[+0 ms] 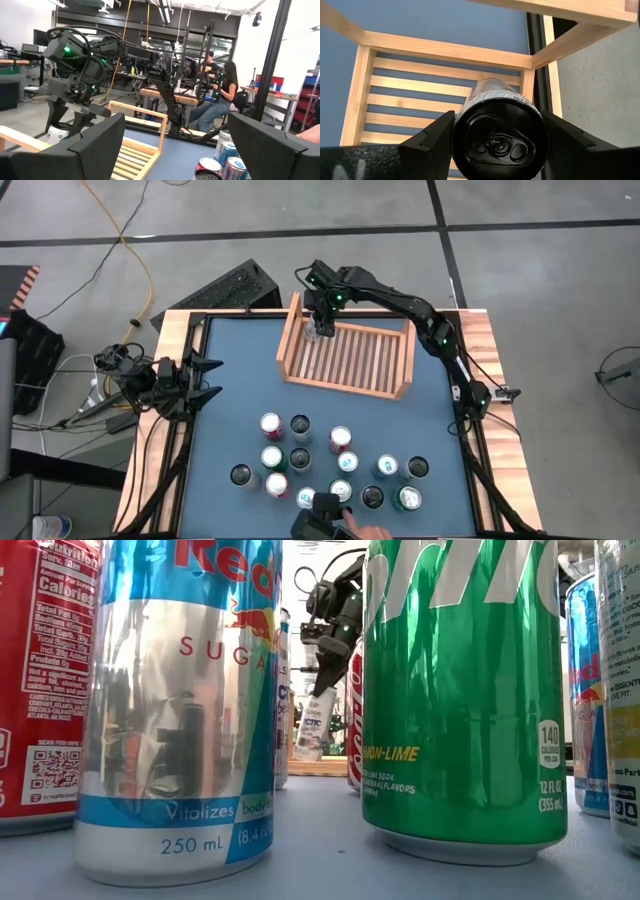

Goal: Place canned beverage on shelf
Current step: Put the white blue soda can on the shelf

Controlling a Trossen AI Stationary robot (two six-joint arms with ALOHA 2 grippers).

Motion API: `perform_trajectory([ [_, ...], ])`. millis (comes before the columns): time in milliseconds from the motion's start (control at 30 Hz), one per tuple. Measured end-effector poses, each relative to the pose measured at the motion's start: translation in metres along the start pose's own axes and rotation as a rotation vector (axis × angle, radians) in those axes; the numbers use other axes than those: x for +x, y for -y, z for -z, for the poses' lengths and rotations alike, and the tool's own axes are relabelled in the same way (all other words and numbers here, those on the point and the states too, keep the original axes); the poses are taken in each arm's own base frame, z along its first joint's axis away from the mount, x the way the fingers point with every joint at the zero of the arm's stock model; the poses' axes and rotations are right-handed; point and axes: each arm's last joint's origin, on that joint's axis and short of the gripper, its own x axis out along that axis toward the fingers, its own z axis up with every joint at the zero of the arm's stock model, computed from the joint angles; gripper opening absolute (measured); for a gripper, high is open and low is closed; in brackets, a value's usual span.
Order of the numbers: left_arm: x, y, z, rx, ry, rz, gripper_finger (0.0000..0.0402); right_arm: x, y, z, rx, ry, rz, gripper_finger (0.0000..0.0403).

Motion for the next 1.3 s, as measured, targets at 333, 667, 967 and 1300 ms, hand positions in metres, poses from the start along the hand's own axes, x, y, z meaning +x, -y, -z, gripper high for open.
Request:
perform_trajectory([
  [333, 0.0, 0.0, 0.0003, 0.003, -0.002, 0.0, 0.0341, 0.0, 0.0002, -0.0003, 0.009, 0.003, 0.002, 0.0261],
  [667, 0.0, 0.0, 0.0003, 0.003, -0.002, 0.0, 0.0341, -0.0004, 0.0009, -0.0018, 0.009, 0.019, 0.01, 0.0305],
  [967, 0.0, 0.0002, 0.0019, 0.012, -0.015, 0.002, 0.0341, -0.0006, 0.004, -0.0015, 0.036, 0.001, 0.074, 0.0306],
  [1300, -0.0001, 0.0004, 0.004, -0.008, -0.033, 0.001, 0.0341, -0.0009, 0.0075, -0.0016, 0.092, 0.004, 0.114, 0.0306],
])
